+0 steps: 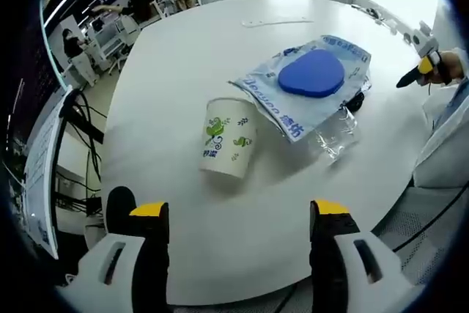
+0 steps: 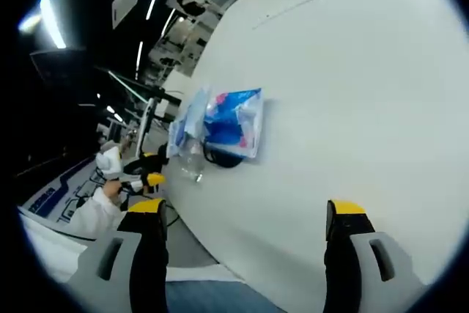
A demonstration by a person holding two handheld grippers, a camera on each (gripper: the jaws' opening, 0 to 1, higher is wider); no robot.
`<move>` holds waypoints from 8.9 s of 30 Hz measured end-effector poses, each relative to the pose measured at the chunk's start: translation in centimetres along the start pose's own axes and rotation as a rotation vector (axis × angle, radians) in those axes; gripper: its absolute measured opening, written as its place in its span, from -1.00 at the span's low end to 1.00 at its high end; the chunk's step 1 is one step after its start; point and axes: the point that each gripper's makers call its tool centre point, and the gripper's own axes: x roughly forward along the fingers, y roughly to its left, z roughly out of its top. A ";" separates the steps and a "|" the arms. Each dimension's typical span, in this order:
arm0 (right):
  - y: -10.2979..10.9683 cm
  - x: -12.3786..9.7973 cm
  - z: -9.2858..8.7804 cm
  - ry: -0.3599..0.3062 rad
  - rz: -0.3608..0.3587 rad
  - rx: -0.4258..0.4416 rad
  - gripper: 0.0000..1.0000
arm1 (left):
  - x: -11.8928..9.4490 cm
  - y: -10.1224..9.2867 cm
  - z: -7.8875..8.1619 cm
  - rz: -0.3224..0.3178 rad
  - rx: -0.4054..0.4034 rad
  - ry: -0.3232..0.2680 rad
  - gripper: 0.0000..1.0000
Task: Arrange the tabletop items into an orderly group along one side of the table until the central work area is clear of visible clutter.
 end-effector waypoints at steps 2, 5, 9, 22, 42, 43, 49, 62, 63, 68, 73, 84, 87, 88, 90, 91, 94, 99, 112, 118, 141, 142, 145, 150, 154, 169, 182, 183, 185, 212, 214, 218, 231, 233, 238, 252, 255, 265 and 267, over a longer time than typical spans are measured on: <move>-0.1 0.0 0.0 0.000 0.000 0.001 0.77 | 0.0 0.0 -0.1 0.000 0.001 0.003 0.60; -0.1 0.0 0.1 -0.006 -0.001 0.006 0.78 | 0.1 0.0 -0.1 0.001 -0.001 0.004 0.59; -0.2 0.0 0.1 -0.006 -0.003 0.007 0.78 | 0.2 0.1 0.0 0.001 -0.004 0.000 0.59; 0.2 0.2 -0.5 0.014 0.014 0.013 0.71 | 0.1 0.4 0.0 0.010 -0.015 -0.013 0.60; 0.2 0.5 -0.6 0.013 0.030 0.016 0.72 | 0.6 0.5 0.8 0.009 -0.015 -0.024 0.59; 0.2 0.5 -0.6 0.013 0.032 0.015 0.73 | 0.7 0.5 0.8 0.009 -0.012 -0.023 0.59; 0.6 0.7 -0.7 0.014 0.066 0.021 0.74 | 1.1 0.4 1.2 0.010 -0.003 -0.026 0.62; 0.7 0.5 -0.3 -0.002 0.090 0.048 0.73 | 1.9 1.0 1.9 0.031 0.023 -0.029 0.71; 0.7 0.5 -0.3 -0.002 0.090 0.049 0.73 | 1.9 1.0 1.9 0.031 0.025 -0.028 0.71; 0.5 0.4 -0.2 -0.010 0.088 0.064 0.73 | 2.1 1.1 1.9 0.032 0.030 -0.024 0.72; 0.2 0.4 -0.2 -0.013 0.090 0.081 0.72 | 2.3 1.2 1.9 0.033 0.041 -0.016 0.74; -0.1 0.5 -0.2 -0.020 0.087 0.094 0.72 | 2.7 1.3 1.7 0.032 0.053 0.000 0.76; -0.2 0.5 -0.3 -0.023 0.087 0.104 0.72 | 2.7 1.4 1.7 0.031 0.052 0.000 0.75; -0.3 0.5 -0.3 -0.025 0.086 0.108 0.72 | 2.8 1.4 1.7 0.031 0.052 0.001 0.75; -0.4 0.5 -0.3 -0.026 0.086 0.113 0.72 | 2.8 1.4 1.7 0.030 0.051 0.002 0.75; -0.3 0.5 -0.3 -0.026 0.086 0.113 0.72 | 2.8 1.4 1.7 0.030 0.052 0.002 0.75; -0.3 0.5 -0.4 -0.023 0.086 0.113 0.72 | 2.8 1.4 1.7 0.029 0.055 0.004 0.73; -0.2 0.5 -0.5 -0.024 0.085 0.125 0.71 | 3.2 1.8 1.5 0.028 0.058 0.010 0.72; -0.6 0.6 -0.3 -0.027 0.081 0.144 0.71 | 5.2 3.5 0.7 0.026 0.058 0.013 0.72; -0.8 0.6 -0.4 -0.027 0.081 0.156 0.70 | 5.6 3.5 0.8 0.022 0.068 0.021 0.71; -1.1 0.2 -0.1 -0.053 0.075 0.202 0.70 | 6.9 1.5 3.6 -0.001 0.123 0.066 0.62; -1.0 0.1 -0.1 -0.054 0.075 0.203 0.70 | 7.0 1.6 3.6 -0.002 0.123 0.066 0.62; -1.1 0.1 0.0 -0.059 0.072 0.206 0.70 | 7.4 1.8 3.7 -0.006 0.121 0.071 0.61; -1.3 0.0 0.0 -0.066 0.071 0.223 0.70 | 7.8 1.8 3.6 -0.009 0.123 0.080 0.56; -1.4 0.0 0.0 -0.068 0.070 0.227 0.70 | 7.9 2.0 3.4 -0.001 0.114 0.085 0.48; -1.5 0.2 -0.2 -0.063 0.065 0.243 0.69 | 8.3 2.1 3.2 0.003 0.055 0.072 -0.12; -1.5 0.2 -0.1 -0.071 0.075 0.250 0.69 | 6.0 3.3 4.3 0.072 -0.051 -0.041 -0.20; -1.4 0.1 0.0 -0.072 0.079 0.249 0.69 | 5.7 3.7 4.5 0.095 -0.056 -0.057 -0.20; -1.3 0.1 0.0 -0.075 0.082 0.247 0.69 | 4.9 4.4 4.8 0.131 -0.063 -0.079 -0.21; 1.8 -1.3 1.0 -0.111 0.135 0.019 0.70 | -4.9 -1.2 13.9 0.251 -0.120 -0.587 -0.19; 2.0 -1.5 1.6 -0.128 0.129 -0.037 0.69 | -5.2 -2.2 13.8 0.253 -0.112 -0.588 -0.19; 3.7 -2.3 3.0 -0.163 0.134 -0.150 0.68 | -6.5 -4.7 14.4 0.209 -0.167 -0.651 -0.19; 11.2 -4.0 5.6 -0.186 0.270 -0.437 0.62 | -7.8 -12.9 14.4 0.158 -0.058 -0.636 -0.18; 12.3 -4.1 5.8 -0.172 0.289 -0.489 0.58 | -7.6 -14.0 14.2 0.148 -0.043 -0.624 -0.18; 15.0 -4.1 6.4 -0.153 0.328 -0.599 0.52 | -7.3 -15.5 13.8 0.116 -0.034 -0.609 -0.18; 19.8 -3.2 5.4 -0.024 0.428 -0.889 -0.04 | -6.6 -19.4 14.6 0.082 0.064 -0.579 -0.17; 21.1 -3.0 4.3 0.027 0.494 -0.883 -0.18 | -6.5 -20.1 14.6 0.090 0.094 -0.569 -0.17; 21.0 -1.4 1.1 0.147 0.513 -0.952 -0.63 | -6.6 -20.6 13.6 0.110 0.127 -0.538 -0.17; 20.7 -1.2 0.8 0.161 0.504 -0.983 -0.78 | -6.6 -20.7 13.5 0.107 0.132 -0.535 -0.17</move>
